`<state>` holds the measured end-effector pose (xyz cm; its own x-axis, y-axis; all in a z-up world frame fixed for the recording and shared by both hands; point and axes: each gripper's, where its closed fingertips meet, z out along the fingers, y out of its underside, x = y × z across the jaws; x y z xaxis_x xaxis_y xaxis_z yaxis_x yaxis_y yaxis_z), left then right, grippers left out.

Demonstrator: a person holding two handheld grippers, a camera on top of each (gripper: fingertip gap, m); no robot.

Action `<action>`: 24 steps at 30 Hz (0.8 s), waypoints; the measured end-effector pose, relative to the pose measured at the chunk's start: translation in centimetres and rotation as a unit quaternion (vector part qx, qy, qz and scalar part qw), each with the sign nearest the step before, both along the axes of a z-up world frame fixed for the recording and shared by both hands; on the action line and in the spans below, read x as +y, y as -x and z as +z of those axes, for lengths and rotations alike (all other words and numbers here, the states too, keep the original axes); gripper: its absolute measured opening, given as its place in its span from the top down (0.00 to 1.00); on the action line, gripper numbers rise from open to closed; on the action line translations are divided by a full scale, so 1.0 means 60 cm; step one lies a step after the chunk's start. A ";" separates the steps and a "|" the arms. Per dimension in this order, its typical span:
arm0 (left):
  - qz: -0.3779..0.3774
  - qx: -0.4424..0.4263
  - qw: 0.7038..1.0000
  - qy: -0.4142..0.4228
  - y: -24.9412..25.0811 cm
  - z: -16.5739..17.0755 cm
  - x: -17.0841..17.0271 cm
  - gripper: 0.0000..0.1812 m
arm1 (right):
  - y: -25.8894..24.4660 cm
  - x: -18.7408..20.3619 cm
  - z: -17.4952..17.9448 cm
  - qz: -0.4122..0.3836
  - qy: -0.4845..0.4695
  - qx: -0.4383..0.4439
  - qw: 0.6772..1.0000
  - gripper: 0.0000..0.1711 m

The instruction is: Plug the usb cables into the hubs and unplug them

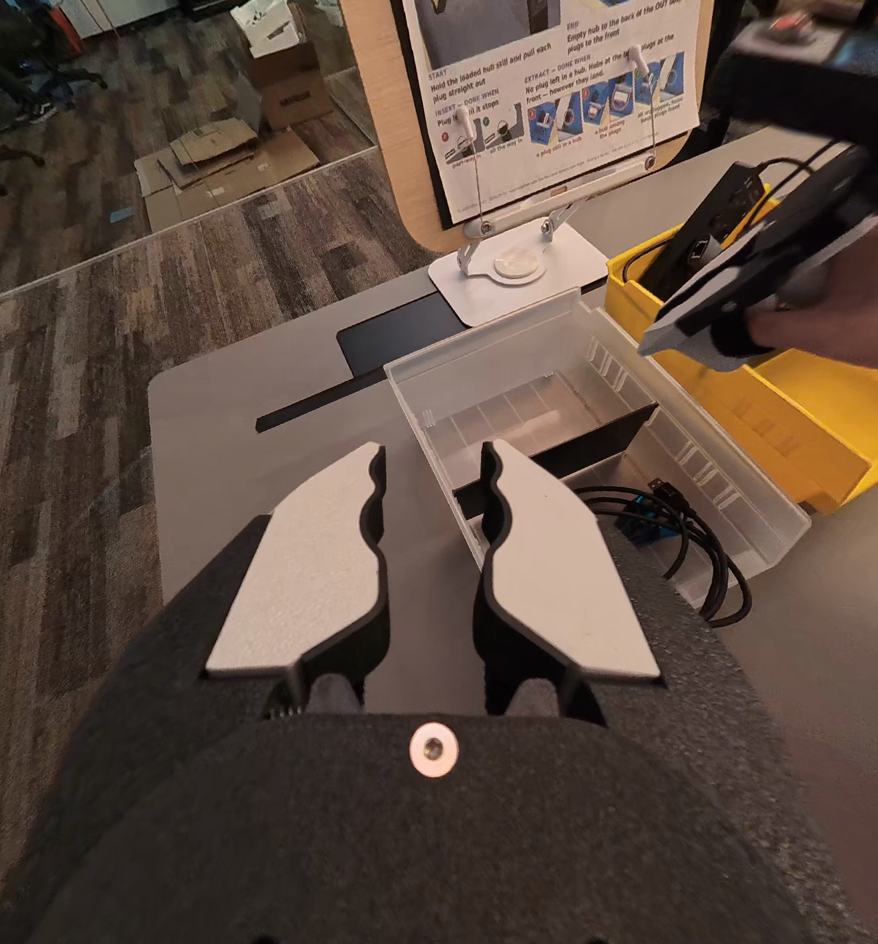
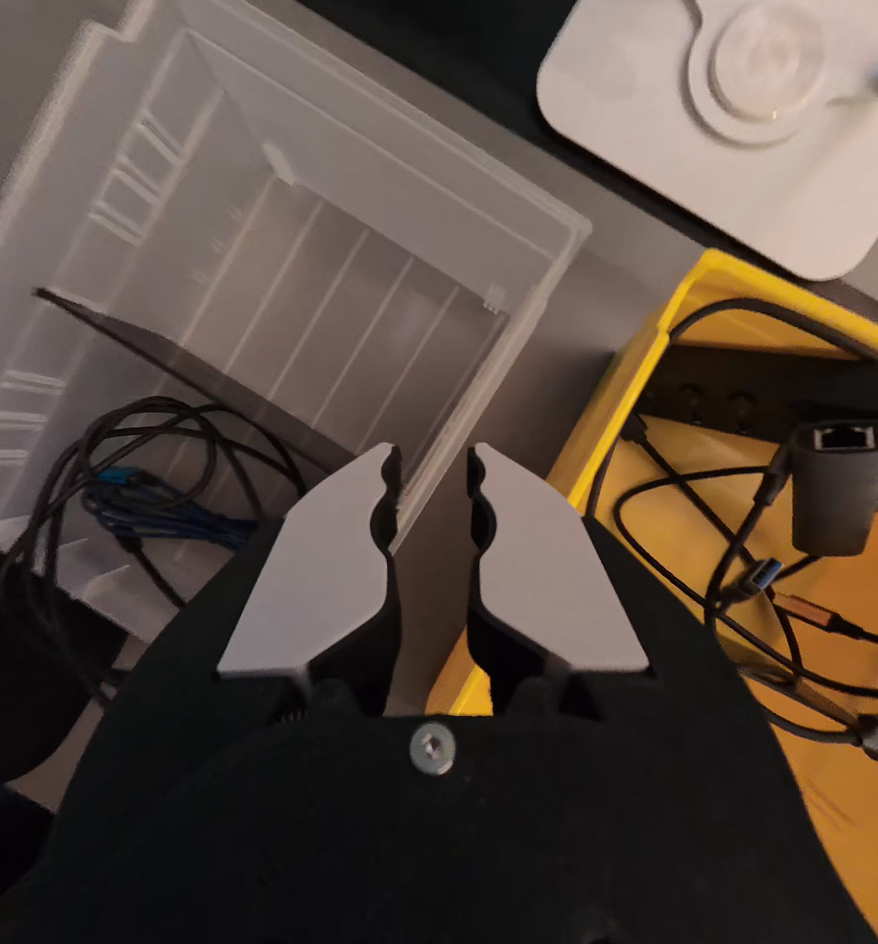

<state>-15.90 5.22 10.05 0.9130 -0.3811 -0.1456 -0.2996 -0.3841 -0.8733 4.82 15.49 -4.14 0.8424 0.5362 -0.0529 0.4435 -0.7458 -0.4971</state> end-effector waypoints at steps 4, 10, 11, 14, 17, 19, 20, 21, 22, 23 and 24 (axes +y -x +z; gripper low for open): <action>-0.004 -0.011 1.000 -0.011 0.003 0.010 -0.008 0.81 | 0.002 0.002 -0.041 -0.038 0.071 -0.011 0.997 0.85; -0.008 -0.007 1.000 -0.017 0.000 0.015 -0.014 0.81 | -0.001 0.016 -0.084 -0.078 0.116 -0.049 0.989 0.86; -0.009 -0.006 1.000 -0.017 -0.001 0.015 -0.015 0.81 | 0.002 0.017 -0.090 -0.086 0.127 -0.044 0.987 0.88; -0.013 0.001 1.000 -0.017 -0.007 0.016 -0.017 0.81 | 0.005 0.024 -0.107 -0.110 0.147 -0.047 0.982 0.93; -0.019 0.009 1.000 -0.016 -0.015 0.014 -0.017 0.81 | 0.005 0.022 -0.122 -0.118 0.164 -0.073 0.977 0.95; -0.023 0.015 1.000 -0.014 -0.020 0.012 -0.017 0.81 | 0.004 0.022 -0.122 -0.119 0.165 -0.084 0.975 0.95; -0.024 0.018 0.999 -0.013 -0.022 0.011 -0.017 0.81 | 0.004 0.022 -0.122 -0.120 0.167 -0.084 0.975 0.95; -0.025 0.019 0.999 -0.011 -0.023 0.010 -0.016 0.81 | 0.004 0.022 -0.123 -0.122 0.169 -0.081 0.975 0.95; -0.027 0.020 0.999 -0.010 -0.025 0.009 -0.016 0.81 | 0.004 0.022 -0.123 -0.119 0.172 -0.077 0.975 0.95; -0.028 0.022 0.999 -0.010 -0.026 0.009 -0.016 0.81 | 0.005 0.022 -0.123 -0.118 0.178 -0.069 0.974 0.96; -0.031 0.023 0.999 -0.009 -0.028 0.008 -0.016 0.81 | 0.006 0.022 -0.122 -0.124 0.185 -0.057 0.973 0.96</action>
